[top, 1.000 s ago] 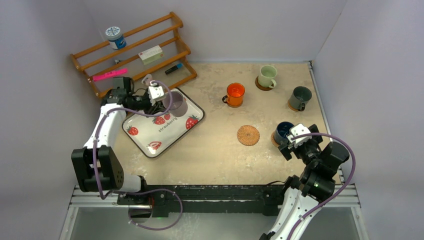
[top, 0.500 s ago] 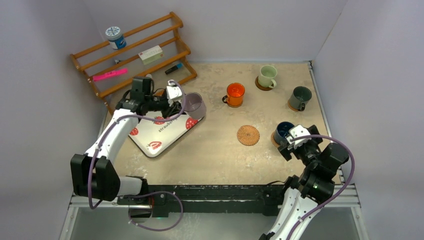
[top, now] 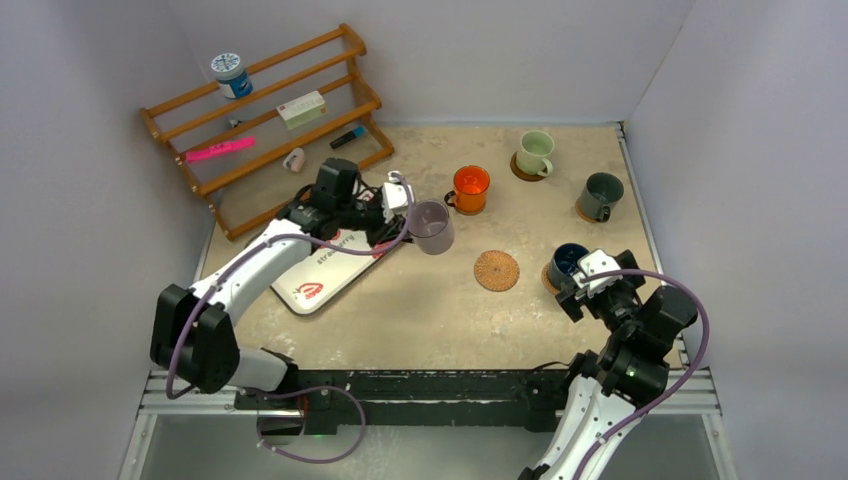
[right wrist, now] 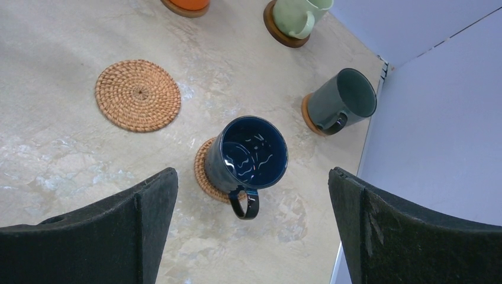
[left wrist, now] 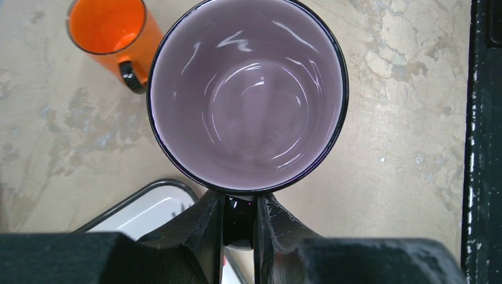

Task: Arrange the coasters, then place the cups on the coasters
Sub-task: Place the cup on the coaster.

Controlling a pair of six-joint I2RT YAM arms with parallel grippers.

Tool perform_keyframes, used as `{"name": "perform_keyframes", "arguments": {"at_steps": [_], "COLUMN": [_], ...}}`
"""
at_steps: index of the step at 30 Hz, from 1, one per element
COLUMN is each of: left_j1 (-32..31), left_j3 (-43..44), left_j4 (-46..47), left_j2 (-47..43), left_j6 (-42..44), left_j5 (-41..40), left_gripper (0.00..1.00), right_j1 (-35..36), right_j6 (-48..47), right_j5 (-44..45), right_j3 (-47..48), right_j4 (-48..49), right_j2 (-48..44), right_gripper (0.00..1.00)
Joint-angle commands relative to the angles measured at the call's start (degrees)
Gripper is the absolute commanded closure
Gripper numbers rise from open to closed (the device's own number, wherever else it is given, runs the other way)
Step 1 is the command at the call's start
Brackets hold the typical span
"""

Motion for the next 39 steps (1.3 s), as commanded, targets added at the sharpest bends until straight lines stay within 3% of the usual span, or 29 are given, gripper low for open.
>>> {"name": "perform_keyframes", "arguments": {"at_steps": [1,22,28,39], "left_j1": [-4.1,-19.0,-23.8,-24.7], "left_j3": [3.1,10.2,10.8,12.4], "left_j4": [7.9,18.5,24.1,24.0], "left_j2": [2.4,19.6,23.6,27.5], "left_j6": [-5.3,-9.7,-7.2,-7.4], "left_j5": [-2.6,-10.8,-18.4,-16.8], "left_gripper": [1.0,1.0,1.0,1.0], "right_j1": [-0.2,-0.2,-0.2,-0.2], "right_j6": [0.8,0.0,-0.2,-0.9], "right_j5": [-0.3,-1.2,-1.2,-1.6], "right_j3": [-0.4,-0.7,-0.8,-0.7], "right_j4": [1.0,0.4,0.4,-0.3], "right_j2": [-0.1,-1.3,-1.5,-1.9], "right_gripper": [0.01,0.01,0.01,0.01]}}
